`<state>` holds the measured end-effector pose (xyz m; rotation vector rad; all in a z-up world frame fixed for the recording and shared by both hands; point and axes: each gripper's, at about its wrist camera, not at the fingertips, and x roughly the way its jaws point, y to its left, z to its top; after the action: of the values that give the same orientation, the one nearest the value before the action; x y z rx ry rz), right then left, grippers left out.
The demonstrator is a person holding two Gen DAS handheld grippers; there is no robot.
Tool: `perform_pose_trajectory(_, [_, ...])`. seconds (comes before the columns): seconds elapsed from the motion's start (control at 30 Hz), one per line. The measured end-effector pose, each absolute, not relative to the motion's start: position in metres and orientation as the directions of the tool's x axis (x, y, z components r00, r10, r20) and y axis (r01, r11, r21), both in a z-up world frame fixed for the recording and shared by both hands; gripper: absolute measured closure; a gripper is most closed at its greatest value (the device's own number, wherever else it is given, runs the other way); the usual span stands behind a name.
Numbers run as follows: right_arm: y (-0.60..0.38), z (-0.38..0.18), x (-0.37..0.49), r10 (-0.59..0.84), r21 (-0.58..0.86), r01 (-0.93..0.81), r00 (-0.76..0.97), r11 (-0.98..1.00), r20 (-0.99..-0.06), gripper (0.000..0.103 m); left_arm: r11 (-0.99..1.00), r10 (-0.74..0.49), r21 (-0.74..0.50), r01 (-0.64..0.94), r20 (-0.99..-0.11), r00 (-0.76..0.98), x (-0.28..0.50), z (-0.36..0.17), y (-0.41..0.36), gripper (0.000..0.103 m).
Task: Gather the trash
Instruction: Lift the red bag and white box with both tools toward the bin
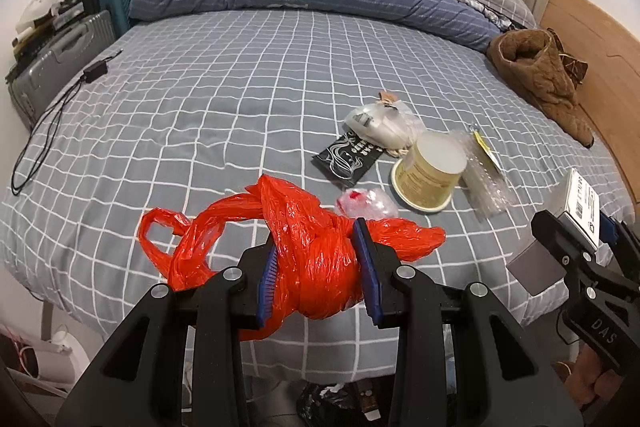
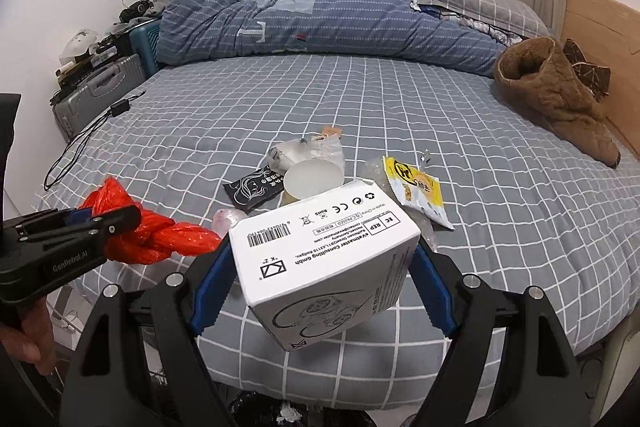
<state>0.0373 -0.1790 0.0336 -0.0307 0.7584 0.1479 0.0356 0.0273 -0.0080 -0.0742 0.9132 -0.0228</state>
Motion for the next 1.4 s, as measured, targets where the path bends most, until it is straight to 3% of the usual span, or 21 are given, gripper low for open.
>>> perform_pose_trajectory(1.4, [-0.179,0.029,-0.058,0.112,0.015,-0.150,0.658,0.989,-0.744,0.026,0.998,-0.051,-0.068,-0.010,-0.831,0.554,-0.062,-0.029,0.020,0.069])
